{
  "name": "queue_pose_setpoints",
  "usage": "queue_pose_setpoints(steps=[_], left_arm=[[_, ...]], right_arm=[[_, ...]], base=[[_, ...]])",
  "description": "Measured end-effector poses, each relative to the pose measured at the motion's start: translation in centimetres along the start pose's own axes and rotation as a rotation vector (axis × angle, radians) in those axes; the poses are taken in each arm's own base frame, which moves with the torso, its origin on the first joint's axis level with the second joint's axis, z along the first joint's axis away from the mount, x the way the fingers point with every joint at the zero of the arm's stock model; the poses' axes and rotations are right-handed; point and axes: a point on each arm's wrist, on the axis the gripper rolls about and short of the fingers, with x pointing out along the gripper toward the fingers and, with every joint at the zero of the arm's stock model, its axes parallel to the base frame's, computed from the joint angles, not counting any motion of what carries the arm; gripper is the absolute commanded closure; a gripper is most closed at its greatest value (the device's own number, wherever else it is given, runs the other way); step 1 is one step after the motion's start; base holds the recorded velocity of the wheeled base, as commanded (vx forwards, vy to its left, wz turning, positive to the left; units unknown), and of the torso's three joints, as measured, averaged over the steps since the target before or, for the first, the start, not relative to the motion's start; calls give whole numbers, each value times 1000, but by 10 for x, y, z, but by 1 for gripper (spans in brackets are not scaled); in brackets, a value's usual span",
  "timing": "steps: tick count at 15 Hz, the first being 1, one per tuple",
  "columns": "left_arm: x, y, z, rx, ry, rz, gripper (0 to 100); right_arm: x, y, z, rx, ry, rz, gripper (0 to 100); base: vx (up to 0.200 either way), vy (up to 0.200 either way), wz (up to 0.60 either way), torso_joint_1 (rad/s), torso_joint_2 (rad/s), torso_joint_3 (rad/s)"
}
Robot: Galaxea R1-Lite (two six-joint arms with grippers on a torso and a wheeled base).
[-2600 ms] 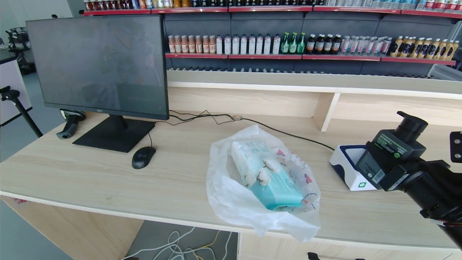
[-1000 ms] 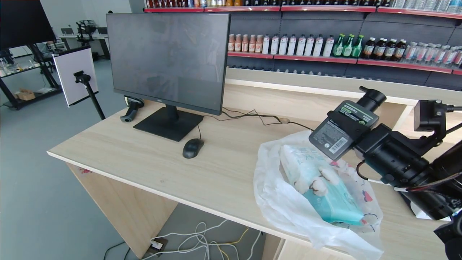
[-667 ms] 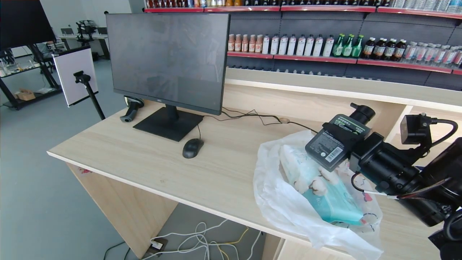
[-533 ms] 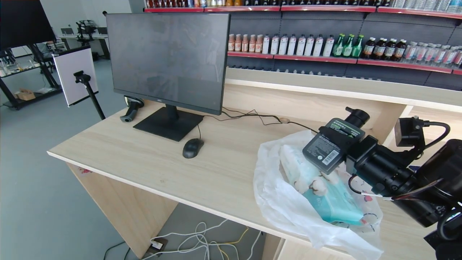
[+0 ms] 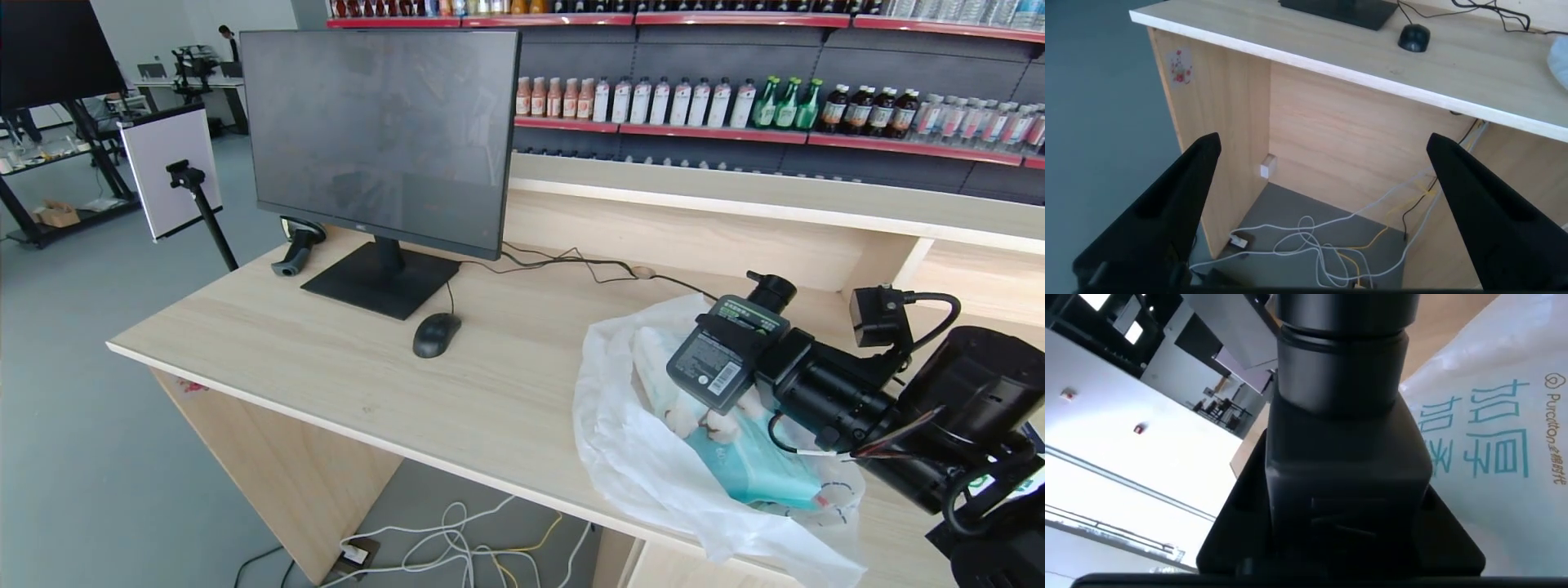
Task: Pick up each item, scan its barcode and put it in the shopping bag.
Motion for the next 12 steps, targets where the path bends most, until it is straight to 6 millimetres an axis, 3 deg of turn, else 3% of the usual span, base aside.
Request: queue_pose_setpoints(steps=[12], left_arm=[[0,0,0,0,0,0,0]], right_arm=[[-6,-17,-9,17,36,-73,100]], base=[[0,0,0,0,0,0]])
